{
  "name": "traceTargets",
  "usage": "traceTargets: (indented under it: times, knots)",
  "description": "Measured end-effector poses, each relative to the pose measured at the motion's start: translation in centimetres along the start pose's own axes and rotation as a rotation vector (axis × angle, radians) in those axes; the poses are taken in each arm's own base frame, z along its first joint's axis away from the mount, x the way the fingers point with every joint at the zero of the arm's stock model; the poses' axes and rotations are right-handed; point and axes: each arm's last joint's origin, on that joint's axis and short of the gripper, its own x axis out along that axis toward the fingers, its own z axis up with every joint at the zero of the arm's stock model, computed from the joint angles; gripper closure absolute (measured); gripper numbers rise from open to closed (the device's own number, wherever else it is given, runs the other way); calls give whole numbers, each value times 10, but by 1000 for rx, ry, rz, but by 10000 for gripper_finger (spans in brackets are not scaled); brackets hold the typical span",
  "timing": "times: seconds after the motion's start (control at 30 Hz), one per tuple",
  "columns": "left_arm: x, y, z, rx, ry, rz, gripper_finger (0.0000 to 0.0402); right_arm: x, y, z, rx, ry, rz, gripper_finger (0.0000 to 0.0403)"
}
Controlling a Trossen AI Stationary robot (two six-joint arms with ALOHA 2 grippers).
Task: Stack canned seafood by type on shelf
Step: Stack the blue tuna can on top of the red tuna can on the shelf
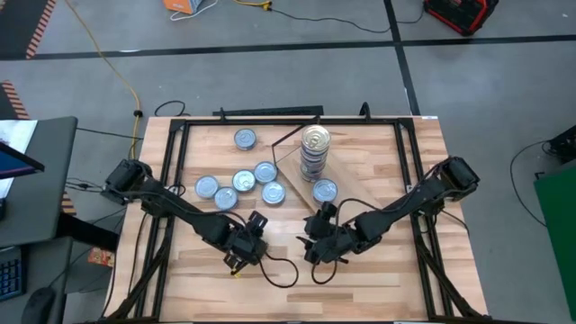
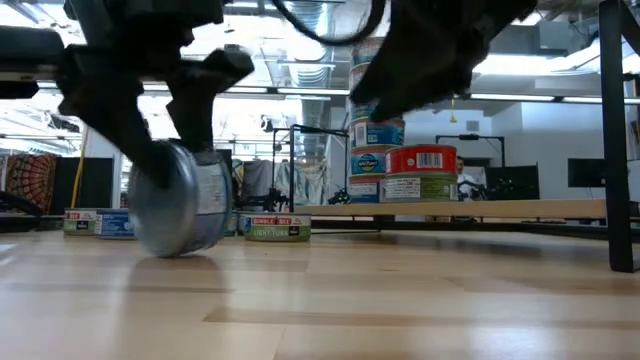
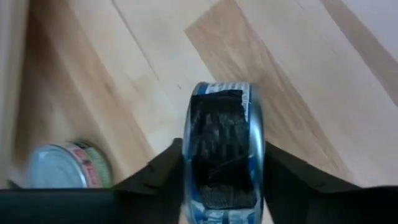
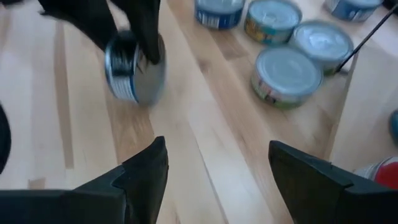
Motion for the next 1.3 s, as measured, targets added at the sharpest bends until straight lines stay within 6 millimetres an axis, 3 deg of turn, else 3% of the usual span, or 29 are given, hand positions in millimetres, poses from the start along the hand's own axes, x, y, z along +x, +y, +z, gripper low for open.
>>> traceTargets:
  times: [0.1,0.3,0.47,0.67,0.93,1.13,1.3]
  knots:
    - [-3,-1,3,-1,-20,45,264,-14,-3,10,9,-56,0,102]
    - [-4,-3,14,43,-124,211,266,-50,-8,28,-2,-168,2,102]
    - [-5,3,28,94,-248,454,266,-82,-19,41,-9,-236,16,102]
    - [0,38,31,101,-367,678,265,-107,-43,47,10,-264,20,102]
    - [4,106,18,119,-490,786,263,-97,-74,21,82,-294,2,102]
    - [4,132,10,204,-561,816,263,-103,-88,14,80,-328,-11,102]
    - [30,147,7,252,-509,836,262,-128,-104,29,61,-466,-117,102]
